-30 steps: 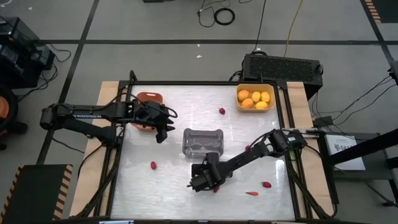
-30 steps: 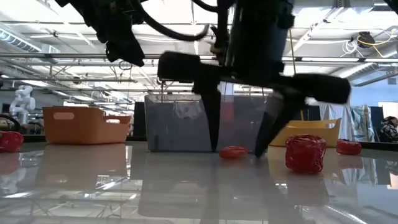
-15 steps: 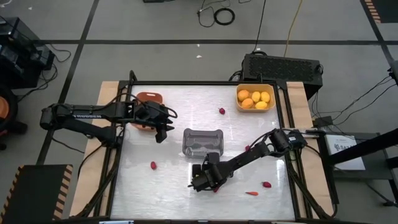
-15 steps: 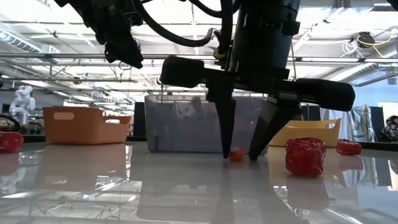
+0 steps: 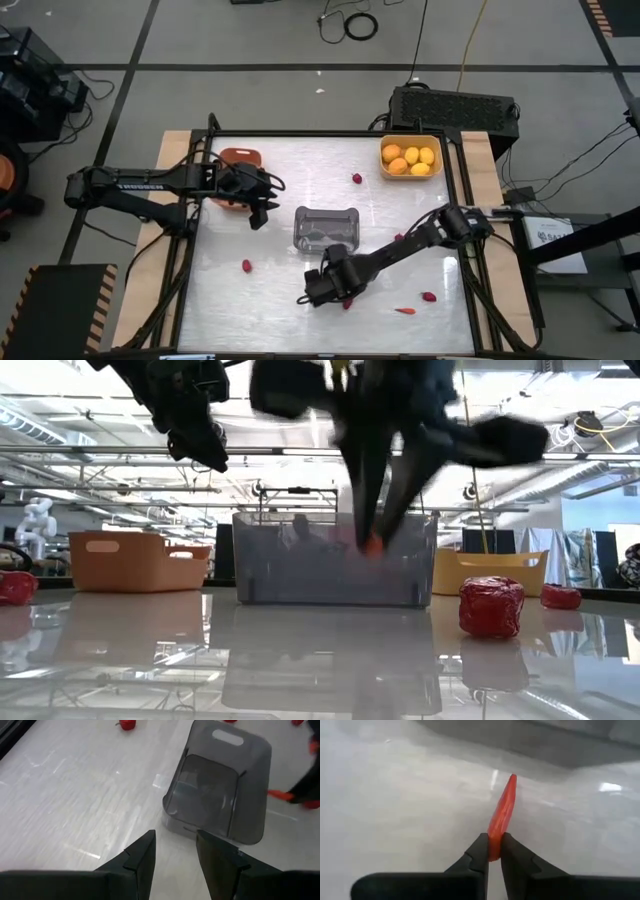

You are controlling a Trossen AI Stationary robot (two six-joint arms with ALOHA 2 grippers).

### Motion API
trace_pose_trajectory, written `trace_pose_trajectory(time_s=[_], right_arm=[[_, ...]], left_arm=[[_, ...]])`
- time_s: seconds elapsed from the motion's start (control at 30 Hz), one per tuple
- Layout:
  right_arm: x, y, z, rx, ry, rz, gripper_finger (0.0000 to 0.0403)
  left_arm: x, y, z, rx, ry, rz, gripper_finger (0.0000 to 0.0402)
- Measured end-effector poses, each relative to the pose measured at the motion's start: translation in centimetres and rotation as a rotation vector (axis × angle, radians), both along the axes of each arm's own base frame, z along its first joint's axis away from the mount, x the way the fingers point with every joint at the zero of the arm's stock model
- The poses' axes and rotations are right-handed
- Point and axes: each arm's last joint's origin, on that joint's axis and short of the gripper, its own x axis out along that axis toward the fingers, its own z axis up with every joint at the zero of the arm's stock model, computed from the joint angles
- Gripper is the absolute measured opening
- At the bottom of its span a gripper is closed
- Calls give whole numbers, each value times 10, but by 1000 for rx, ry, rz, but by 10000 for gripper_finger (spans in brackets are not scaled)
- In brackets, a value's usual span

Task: Sort produce into baskets
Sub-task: Put the orange chili into the orange bin

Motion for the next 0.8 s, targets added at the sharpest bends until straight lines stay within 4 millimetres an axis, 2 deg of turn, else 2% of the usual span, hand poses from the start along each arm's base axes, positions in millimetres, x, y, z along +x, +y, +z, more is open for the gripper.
trace_pose_trajectory(time_s=[0.17,0.37,0.6,0.8], right_arm=[[1,-12,46,-18,-48,187,34],[20,-56,74,-85,-93,350,35],[44,-133,83,-195,-155,484,35],[62,-204,89,-293,-275,583,35]], left_arm=[[-3,0,-2,11,40,-10,148],[-8,3,-6,-17,103,64,148],[-27,2,-17,-73,312,173,148],[-47,4,-22,-40,474,375,148]])
